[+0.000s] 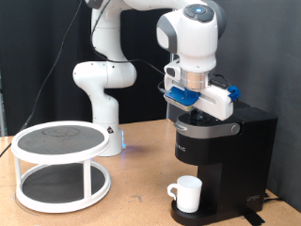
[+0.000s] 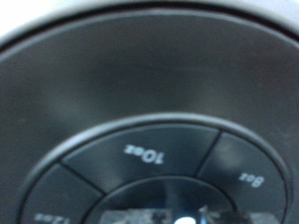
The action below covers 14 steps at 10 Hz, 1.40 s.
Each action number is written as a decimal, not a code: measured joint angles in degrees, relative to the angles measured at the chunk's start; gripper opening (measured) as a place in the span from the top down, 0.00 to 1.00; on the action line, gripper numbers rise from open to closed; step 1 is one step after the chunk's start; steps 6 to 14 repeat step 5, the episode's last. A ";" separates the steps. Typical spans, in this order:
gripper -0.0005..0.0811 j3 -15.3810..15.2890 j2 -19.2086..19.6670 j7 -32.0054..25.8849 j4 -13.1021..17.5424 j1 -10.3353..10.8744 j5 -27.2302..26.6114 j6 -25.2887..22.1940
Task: Make a cup of coffee with the keurig machine
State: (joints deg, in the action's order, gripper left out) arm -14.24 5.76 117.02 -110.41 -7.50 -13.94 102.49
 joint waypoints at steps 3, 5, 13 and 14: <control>0.99 0.05 -2.00 -4.62 -0.96 -0.15 -1.69 2.72; 0.99 0.26 -4.32 -6.14 -1.59 -0.48 -2.61 1.93; 0.99 0.26 -4.32 -6.14 -1.59 -0.48 -2.61 1.93; 0.99 0.26 -4.32 -6.14 -1.59 -0.48 -2.61 1.93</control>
